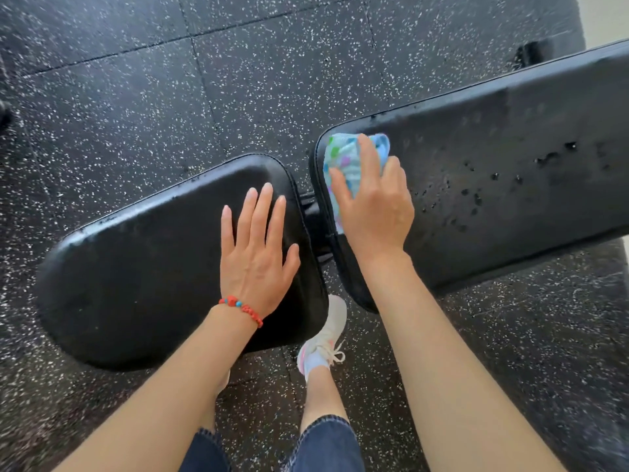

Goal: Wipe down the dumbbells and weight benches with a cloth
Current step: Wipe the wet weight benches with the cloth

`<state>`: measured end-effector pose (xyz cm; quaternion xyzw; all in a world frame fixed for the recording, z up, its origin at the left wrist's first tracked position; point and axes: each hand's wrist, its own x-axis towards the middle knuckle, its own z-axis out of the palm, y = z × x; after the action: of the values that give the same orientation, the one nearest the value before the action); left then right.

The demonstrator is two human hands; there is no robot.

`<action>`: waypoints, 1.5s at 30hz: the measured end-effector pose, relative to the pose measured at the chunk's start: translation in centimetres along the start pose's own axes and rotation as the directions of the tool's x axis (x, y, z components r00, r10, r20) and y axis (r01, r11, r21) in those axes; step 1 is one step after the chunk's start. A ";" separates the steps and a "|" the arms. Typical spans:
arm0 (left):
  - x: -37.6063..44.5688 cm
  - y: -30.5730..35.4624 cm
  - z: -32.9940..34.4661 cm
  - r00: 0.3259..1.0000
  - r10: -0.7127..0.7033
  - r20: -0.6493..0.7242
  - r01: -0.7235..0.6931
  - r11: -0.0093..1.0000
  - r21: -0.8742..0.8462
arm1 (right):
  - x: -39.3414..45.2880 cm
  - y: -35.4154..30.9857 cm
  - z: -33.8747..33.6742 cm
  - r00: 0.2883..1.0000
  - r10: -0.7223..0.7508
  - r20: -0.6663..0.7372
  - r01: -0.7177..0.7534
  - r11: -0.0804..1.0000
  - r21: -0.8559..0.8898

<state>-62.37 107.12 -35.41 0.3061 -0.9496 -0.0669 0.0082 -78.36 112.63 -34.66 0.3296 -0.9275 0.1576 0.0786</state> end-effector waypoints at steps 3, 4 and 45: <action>0.0 0.2 -0.2 1.000 -0.005 0.002 0.005 1.000 0.001 | -4.0 2.4 -1.9 0.999 -0.015 0.029 0.015 1.000 -0.001; 0.1 0.2 -0.2 1.000 -0.008 0.002 0.008 1.000 0.002 | -5.7 3.5 -2.7 0.999 -0.019 0.039 0.019 1.000 -0.007; 5.8 9.6 0.5 0.995 0.093 -0.028 -0.096 0.983 -0.158 | -3.4 12.2 -4.1 0.997 0.068 0.021 -0.067 0.996 -0.051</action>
<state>-72.65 111.54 -34.80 0.2596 -0.9546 -0.1390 0.0455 -83.35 125.02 -34.56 0.2979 -0.9426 0.1331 0.0712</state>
